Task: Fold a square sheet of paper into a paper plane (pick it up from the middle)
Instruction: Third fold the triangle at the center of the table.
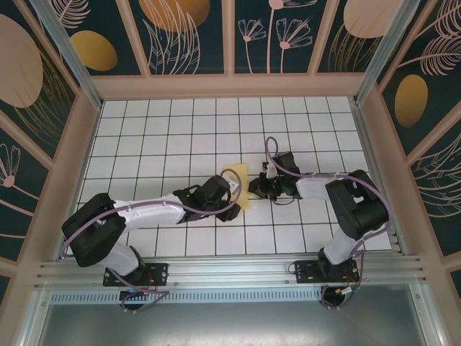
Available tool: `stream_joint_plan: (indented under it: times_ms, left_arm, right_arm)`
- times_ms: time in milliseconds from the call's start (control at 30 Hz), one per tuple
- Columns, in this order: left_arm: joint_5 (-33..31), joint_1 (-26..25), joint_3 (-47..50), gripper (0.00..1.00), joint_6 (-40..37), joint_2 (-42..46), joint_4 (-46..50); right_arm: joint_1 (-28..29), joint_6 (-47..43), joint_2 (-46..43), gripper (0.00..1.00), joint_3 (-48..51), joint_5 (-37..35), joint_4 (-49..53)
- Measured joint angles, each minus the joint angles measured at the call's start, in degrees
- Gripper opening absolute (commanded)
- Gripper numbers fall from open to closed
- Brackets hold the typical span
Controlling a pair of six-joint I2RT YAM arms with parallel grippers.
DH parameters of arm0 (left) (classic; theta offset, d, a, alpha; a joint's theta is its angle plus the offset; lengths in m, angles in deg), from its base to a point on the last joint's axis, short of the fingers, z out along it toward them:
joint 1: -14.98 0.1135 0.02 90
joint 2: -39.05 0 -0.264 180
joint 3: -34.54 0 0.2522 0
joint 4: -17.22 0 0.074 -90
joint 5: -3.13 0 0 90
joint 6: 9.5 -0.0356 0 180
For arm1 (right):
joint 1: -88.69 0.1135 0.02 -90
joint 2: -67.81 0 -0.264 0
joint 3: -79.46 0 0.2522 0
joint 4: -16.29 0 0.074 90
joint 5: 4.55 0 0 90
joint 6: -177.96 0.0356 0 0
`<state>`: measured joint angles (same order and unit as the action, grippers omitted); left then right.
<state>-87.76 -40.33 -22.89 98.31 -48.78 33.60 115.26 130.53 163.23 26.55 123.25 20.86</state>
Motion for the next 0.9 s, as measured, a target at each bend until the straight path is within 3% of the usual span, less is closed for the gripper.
stream_joint_plan:
  times_ms: [333, 533, 733, 900]
  left_arm:
    - [-10.32, -6.84, -3.48, 0.71, -3.98, -5.38, 0.66]
    - [-14.47, -9.29, -4.37, 0.72, -5.62, -8.22, 0.68]
    - [-19.71, -9.86, -4.48, 0.64, -5.55, -9.62, 0.68]
    - [-22.16, -9.86, -4.59, 0.49, -5.44, -9.62, 0.61]
  right_arm:
    - [0.0, -0.02, 0.02, 0.07, -0.24, 0.37, 0.15]
    - [0.0, -0.02, 0.02, 0.07, -0.24, 0.92, 0.15]
    - [0.0, -0.02, 0.02, 0.07, -0.24, 1.03, 0.15]
    - [0.0, -0.02, 0.02, 0.08, -0.24, 1.29, 0.15]
